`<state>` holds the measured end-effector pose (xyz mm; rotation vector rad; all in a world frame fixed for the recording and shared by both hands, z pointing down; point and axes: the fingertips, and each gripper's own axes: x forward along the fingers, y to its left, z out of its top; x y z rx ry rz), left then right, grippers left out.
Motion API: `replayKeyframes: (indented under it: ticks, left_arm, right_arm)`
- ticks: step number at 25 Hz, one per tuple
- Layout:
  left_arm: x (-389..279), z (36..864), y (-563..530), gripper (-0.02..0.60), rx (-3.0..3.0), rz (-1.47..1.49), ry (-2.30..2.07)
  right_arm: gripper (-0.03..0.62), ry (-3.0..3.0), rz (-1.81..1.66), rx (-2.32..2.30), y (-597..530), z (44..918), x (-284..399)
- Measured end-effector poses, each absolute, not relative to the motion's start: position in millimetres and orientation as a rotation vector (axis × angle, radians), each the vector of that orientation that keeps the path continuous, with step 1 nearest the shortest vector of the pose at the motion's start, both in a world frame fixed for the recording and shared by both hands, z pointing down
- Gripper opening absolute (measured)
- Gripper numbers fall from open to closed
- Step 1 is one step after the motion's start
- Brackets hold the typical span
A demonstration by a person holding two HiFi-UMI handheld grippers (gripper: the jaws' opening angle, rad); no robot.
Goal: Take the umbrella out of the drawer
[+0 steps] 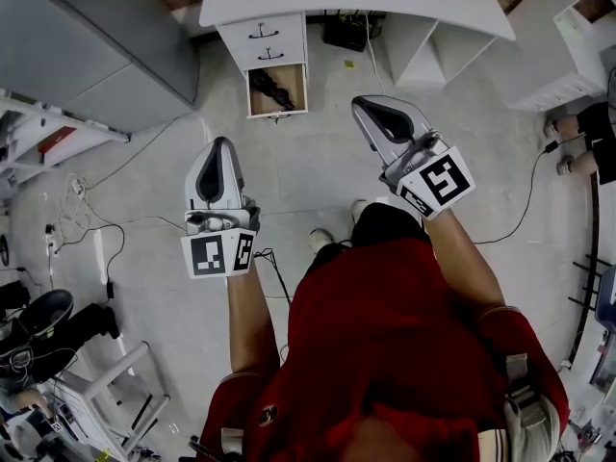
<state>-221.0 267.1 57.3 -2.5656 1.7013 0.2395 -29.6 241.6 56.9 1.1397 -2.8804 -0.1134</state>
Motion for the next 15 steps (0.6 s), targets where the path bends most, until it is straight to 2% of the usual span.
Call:
replayKeyframes:
  ticks: [8, 15]
  left_arm:
    - [-211, 64, 235, 0.003, -2.552, 0.183, 1.735]
    - [-192, 78, 166, 0.003, -2.495, 0.090, 1.823]
  right_arm:
    - [0.012, -2.881, -0.122, 1.129, 200, 65, -12]
    - [0.012, -2.905, -0.143, 1.055, 116, 83, 11]
